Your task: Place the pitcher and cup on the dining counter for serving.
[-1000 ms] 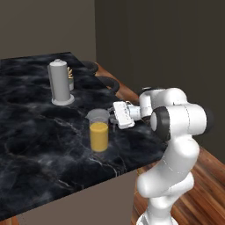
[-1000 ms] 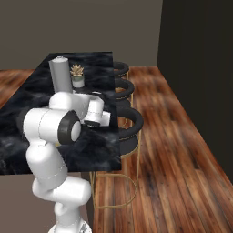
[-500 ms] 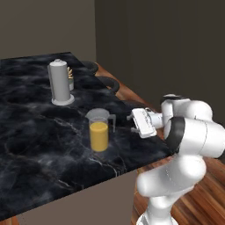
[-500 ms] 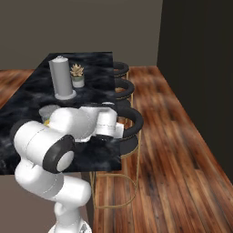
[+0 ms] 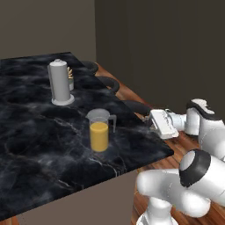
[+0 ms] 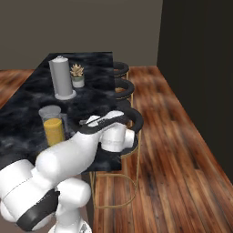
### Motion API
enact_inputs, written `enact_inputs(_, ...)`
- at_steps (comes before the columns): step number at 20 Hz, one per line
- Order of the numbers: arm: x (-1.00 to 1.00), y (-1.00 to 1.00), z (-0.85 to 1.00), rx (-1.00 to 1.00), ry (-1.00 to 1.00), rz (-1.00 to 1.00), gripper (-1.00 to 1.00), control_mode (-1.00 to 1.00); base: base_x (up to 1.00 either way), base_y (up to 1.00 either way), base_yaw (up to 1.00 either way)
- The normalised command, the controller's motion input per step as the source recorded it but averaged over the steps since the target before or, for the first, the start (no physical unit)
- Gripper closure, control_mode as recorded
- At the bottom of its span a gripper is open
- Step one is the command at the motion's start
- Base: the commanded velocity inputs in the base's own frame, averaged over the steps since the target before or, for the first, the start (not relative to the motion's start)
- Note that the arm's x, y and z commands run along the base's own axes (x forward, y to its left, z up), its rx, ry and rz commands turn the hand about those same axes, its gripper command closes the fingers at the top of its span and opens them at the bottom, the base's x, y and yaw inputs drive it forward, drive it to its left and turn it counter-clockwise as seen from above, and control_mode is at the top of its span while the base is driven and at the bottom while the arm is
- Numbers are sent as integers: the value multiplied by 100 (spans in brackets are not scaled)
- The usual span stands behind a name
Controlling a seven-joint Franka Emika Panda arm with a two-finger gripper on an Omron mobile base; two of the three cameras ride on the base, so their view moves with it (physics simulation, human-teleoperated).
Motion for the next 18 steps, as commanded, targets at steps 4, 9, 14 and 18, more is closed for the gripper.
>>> enact_inputs(4, -84, 0, 69, -7, 24, -38, -100, -100, 0, 0, 0)
enact_inputs(9, -58, 0, 37, -14, 34, -50, -100, -100, 0, 0, 0)
enact_inputs(14, -29, 0, 23, -16, 47, -58, -100, -100, 0, 0, 0)
enact_inputs(18, -6, 0, 27, -20, 57, -57, -100, -100, 0, 0, 0)
